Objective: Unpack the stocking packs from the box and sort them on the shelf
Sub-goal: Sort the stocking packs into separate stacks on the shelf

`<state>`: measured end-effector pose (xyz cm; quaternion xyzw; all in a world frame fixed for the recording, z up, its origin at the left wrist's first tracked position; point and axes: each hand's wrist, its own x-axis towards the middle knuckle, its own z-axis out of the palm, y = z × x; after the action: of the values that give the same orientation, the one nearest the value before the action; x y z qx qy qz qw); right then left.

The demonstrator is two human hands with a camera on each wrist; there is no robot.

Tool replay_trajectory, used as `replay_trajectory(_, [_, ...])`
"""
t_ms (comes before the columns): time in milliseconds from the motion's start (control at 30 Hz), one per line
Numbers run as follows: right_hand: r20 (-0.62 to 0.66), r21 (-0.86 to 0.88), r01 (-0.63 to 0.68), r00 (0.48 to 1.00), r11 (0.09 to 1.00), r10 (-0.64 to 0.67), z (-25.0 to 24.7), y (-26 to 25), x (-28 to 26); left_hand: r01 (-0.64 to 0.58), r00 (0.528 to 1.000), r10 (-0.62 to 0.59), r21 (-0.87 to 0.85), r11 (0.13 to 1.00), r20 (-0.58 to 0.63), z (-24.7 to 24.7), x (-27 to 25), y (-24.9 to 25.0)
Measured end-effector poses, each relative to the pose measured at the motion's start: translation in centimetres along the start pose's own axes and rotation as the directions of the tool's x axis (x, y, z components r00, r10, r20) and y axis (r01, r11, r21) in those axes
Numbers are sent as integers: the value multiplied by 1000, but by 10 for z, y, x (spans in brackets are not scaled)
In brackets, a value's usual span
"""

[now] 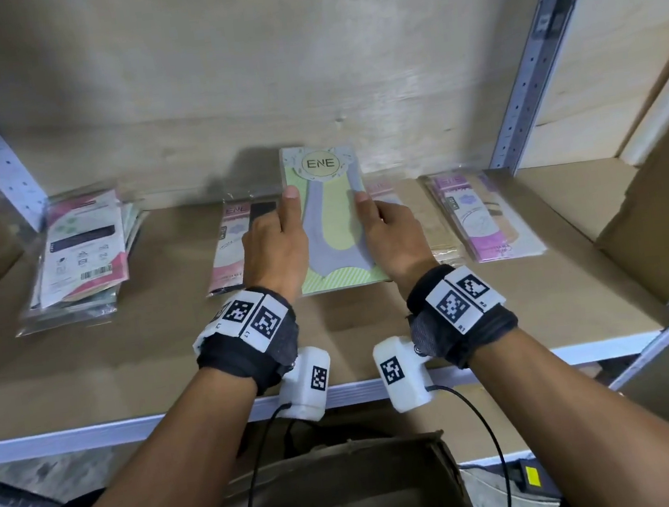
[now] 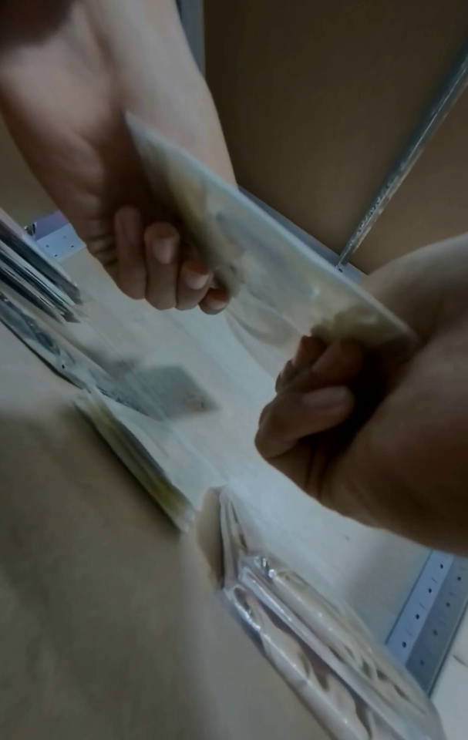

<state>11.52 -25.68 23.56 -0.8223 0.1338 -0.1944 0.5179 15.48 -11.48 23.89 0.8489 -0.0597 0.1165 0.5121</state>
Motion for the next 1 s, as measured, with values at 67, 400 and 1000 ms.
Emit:
replay_trajectory(67, [-4,30,-3,1000,1000,4,0,1,1,4,999,-4,22,1000,34,0,-1,1])
replay_trajectory(400, [18,-24,104,995,994,-103,-1,0,3,3,1000,-3,28,1000,2,-6,0,1])
replay_trajectory(1000, [7,-112,-47,999,993,48,-9,1,36,43,831,86,-217,975,549,-23,39,-11])
